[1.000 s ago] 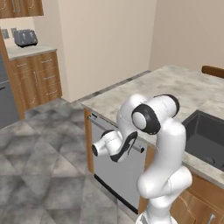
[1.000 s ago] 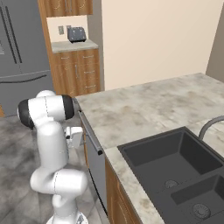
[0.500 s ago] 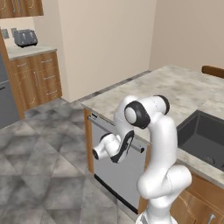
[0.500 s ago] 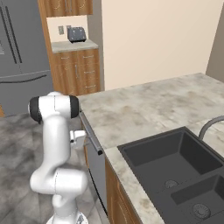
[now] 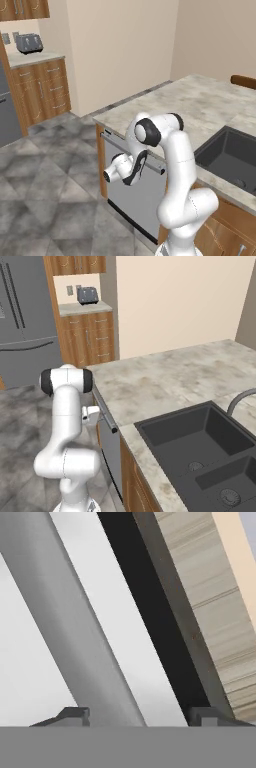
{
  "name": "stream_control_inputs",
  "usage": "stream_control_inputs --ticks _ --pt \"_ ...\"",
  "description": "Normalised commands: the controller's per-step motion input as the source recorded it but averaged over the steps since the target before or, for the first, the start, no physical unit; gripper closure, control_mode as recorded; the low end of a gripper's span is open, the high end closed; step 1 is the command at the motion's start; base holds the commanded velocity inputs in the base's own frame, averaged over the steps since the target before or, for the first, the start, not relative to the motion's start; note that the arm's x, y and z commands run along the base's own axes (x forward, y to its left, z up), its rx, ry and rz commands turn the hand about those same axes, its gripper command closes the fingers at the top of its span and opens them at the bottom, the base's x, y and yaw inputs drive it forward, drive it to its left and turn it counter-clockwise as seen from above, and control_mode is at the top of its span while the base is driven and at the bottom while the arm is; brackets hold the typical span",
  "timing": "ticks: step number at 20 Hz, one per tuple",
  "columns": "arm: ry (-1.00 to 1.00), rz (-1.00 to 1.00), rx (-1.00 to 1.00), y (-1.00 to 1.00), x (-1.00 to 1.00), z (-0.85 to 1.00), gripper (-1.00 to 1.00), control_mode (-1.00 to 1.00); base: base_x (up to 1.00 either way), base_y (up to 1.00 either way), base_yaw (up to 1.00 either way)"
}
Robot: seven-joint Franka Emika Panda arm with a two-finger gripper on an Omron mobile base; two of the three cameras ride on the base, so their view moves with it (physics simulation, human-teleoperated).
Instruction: Open the dishwasher door and pull out the top rack.
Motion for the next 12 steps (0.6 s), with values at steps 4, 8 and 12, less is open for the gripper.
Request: stream_control_inputs --ticks 4,8,12 --pt "-0.06 0.0 0.0 0.07 0.26 -0.55 -1.0 -1.0 0.0 0.0 0.0" --pt "-0.03 0.0 0.0 0.0 0.41 -0.12 -1.0 -1.0 0.0 0.0 0.0" --pt "-0.04 0.0 0.0 -0.01 0.34 0.0 -1.0 -1.0 0.0 0.0 0.0"
